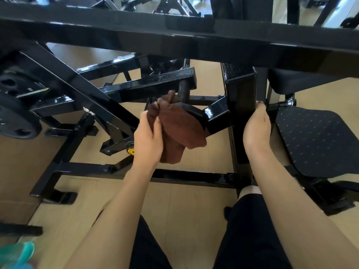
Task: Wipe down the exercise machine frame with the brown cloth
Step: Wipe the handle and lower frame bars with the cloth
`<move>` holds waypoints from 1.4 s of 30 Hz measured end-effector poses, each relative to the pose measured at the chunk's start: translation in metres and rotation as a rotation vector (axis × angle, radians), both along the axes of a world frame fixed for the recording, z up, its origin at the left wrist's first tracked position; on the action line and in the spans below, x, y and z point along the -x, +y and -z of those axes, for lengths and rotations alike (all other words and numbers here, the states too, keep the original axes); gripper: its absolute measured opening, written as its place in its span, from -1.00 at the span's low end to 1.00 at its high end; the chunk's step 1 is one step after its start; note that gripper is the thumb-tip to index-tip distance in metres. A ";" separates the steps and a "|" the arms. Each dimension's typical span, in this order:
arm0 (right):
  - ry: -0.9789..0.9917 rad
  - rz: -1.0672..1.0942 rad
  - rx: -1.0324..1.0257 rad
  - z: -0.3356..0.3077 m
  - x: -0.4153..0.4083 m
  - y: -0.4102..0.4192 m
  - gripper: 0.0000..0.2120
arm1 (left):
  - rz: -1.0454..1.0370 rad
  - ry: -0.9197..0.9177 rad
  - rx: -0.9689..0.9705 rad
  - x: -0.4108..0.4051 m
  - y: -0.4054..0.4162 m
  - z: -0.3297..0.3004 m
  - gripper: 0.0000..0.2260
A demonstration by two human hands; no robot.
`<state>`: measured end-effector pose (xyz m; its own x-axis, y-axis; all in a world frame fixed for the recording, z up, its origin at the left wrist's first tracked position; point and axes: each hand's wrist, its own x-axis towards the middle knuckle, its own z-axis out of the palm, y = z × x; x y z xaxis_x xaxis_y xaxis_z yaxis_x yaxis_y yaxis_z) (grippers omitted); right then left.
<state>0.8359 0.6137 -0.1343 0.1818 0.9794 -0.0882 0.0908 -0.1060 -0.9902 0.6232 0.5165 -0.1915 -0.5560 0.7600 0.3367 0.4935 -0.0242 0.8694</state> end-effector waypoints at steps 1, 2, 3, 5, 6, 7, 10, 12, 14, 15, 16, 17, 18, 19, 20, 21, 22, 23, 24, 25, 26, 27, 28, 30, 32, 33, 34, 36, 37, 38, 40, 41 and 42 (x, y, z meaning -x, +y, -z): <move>-0.006 -0.013 0.015 -0.001 -0.001 0.001 -0.65 | 0.022 -0.022 0.075 -0.001 -0.003 0.013 -0.92; -0.020 -0.026 0.037 -0.002 -0.002 0.002 -0.62 | 0.052 -0.026 0.148 -0.004 -0.005 0.024 -0.89; -0.027 -0.032 0.059 -0.003 -0.004 0.002 -0.59 | 0.078 -0.015 0.187 -0.006 -0.006 0.032 -0.82; -0.081 0.002 0.004 -0.008 -0.004 -0.006 -0.58 | 0.083 0.054 0.221 -0.008 -0.004 0.035 -0.74; -0.133 0.057 -0.114 -0.011 -0.003 -0.015 -0.61 | 0.070 0.083 0.230 -0.007 -0.002 0.030 -0.81; -0.178 0.133 -0.281 -0.015 0.001 -0.027 -0.66 | 0.059 0.089 0.224 -0.004 -0.001 0.026 -0.87; -0.236 0.194 -0.808 -0.024 0.024 -0.065 -0.75 | 0.008 0.074 0.097 0.003 -0.002 0.007 -0.83; -0.314 -0.005 -1.004 -0.024 0.047 -0.080 -0.76 | 0.001 0.071 0.000 0.001 -0.004 -0.004 -0.79; -0.482 -0.230 -0.952 -0.026 0.070 -0.079 -0.67 | 0.015 0.067 -0.054 -0.003 -0.004 -0.007 -0.76; -0.595 -0.316 -0.878 -0.026 0.080 -0.074 -0.61 | 0.024 0.071 -0.062 -0.004 -0.004 -0.006 -0.76; -0.710 -0.379 -0.809 -0.023 0.088 -0.067 -0.56 | 0.041 0.083 -0.049 -0.005 -0.004 -0.001 -0.76; -0.823 -0.420 -0.754 -0.018 0.095 -0.059 -0.55 | 0.062 0.098 -0.014 -0.007 -0.004 0.005 -0.76; -0.931 -0.434 -0.724 -0.010 0.101 -0.052 -0.55 | 0.075 0.111 0.035 -0.008 -0.003 0.012 -0.76; -1.025 -0.423 -0.721 -0.002 0.106 -0.048 -0.57 | 0.074 0.117 0.082 -0.007 -0.003 0.020 -0.75; -1.089 -0.389 -0.743 0.006 0.109 -0.046 -0.59 | 0.065 0.120 0.119 -0.005 -0.003 0.027 -0.75; -1.107 -0.336 -0.779 0.013 0.111 -0.045 -0.61 | 0.058 0.128 0.149 0.000 -0.003 0.032 -0.76; -1.092 -0.284 -0.810 0.018 0.113 -0.044 -0.62 | 0.054 0.148 0.177 0.007 -0.004 0.035 -0.76; -1.069 -0.246 -0.835 0.021 0.115 -0.043 -0.64 | 0.055 0.180 0.209 0.015 -0.006 0.038 -0.75; -1.059 -0.224 -0.852 0.023 0.116 -0.042 -0.64 | 0.067 0.225 0.240 0.023 -0.009 0.042 -0.74; -1.059 -0.212 -0.865 0.024 0.116 -0.041 -0.65 | 0.089 0.280 0.267 0.031 -0.012 0.045 -0.72; -1.061 -0.208 -0.878 0.024 0.116 -0.040 -0.65 | 0.115 0.343 0.294 0.037 -0.015 0.047 -0.70; -1.064 -0.207 -0.884 0.025 0.117 -0.040 -0.64 | 0.136 0.399 0.322 0.042 -0.016 0.047 -0.69; -1.070 -0.204 -0.881 0.025 0.118 -0.040 -0.62 | 0.149 0.428 0.336 0.044 -0.015 0.046 -0.67; -1.070 -0.191 -0.879 0.024 0.120 -0.041 -0.59 | 0.173 0.390 0.297 0.039 -0.011 0.037 -0.67; -1.063 -0.158 -0.889 0.023 0.120 -0.042 -0.60 | 0.213 0.343 0.224 0.025 -0.003 0.025 -0.68; -1.060 -0.147 -0.893 0.022 0.120 -0.042 -0.60 | 0.220 0.328 0.196 0.017 0.001 0.022 -0.69; -1.056 -0.143 -0.895 0.022 0.121 -0.042 -0.61 | 0.219 0.308 0.175 0.012 0.003 0.020 -0.69; -1.049 -0.133 -0.899 0.023 0.120 -0.042 -0.61 | 0.229 0.306 0.159 0.011 0.003 0.023 -0.70; -1.047 -0.126 -0.900 0.023 0.121 -0.043 -0.61 | 0.237 0.351 0.171 0.017 0.000 0.027 -0.71; -1.047 -0.117 -0.900 0.023 0.122 -0.043 -0.62 | 0.237 0.420 0.195 0.025 -0.003 0.034 -0.71; -1.044 -0.104 -0.898 0.023 0.122 -0.044 -0.63 | 0.189 0.563 0.267 0.045 -0.010 0.050 -0.72; -1.042 -0.102 -0.897 0.023 0.123 -0.044 -0.63 | 0.154 0.627 0.307 0.054 -0.013 0.057 -0.72; -1.043 -0.103 -0.895 0.023 0.122 -0.044 -0.64 | 0.132 0.691 0.330 0.059 -0.015 0.062 -0.71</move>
<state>0.7135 0.5696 -0.1575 -0.3026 0.6421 0.7044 0.7948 0.5779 -0.1853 0.5639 0.5019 -0.2538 -0.1997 0.9267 0.3184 0.9373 0.0860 0.3377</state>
